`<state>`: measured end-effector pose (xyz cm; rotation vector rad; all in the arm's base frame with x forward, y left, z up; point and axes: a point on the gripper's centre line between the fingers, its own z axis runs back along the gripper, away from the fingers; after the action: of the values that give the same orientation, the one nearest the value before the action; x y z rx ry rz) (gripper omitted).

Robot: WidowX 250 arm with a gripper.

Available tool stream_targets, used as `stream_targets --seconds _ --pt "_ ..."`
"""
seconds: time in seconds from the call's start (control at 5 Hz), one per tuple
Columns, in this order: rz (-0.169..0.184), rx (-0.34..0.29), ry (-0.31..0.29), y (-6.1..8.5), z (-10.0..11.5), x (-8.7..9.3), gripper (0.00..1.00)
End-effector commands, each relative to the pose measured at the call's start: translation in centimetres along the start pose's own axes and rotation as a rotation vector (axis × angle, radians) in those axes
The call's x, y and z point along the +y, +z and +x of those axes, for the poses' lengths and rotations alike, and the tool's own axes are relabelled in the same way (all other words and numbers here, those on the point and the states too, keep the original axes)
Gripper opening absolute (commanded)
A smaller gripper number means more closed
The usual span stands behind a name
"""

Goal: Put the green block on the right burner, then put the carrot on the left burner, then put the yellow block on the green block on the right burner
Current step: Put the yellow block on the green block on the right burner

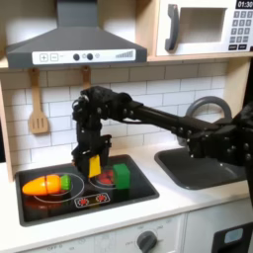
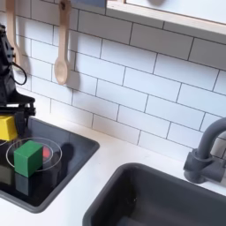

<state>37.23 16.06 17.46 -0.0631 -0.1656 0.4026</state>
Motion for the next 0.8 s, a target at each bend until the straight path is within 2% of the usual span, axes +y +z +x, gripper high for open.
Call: stream_targets --seconds 0.0,0.4,0.6 --pt "-0.023 -0.032 -0.035 2.0 -0.4 -0.7 0.0" --pt "-0.052 -0.018 -0.068 2.3 -1.2 -1.0 0.0" --pt "-0.061 -0.037 -0.085 3.1 -1.5 -1.5 0.0"
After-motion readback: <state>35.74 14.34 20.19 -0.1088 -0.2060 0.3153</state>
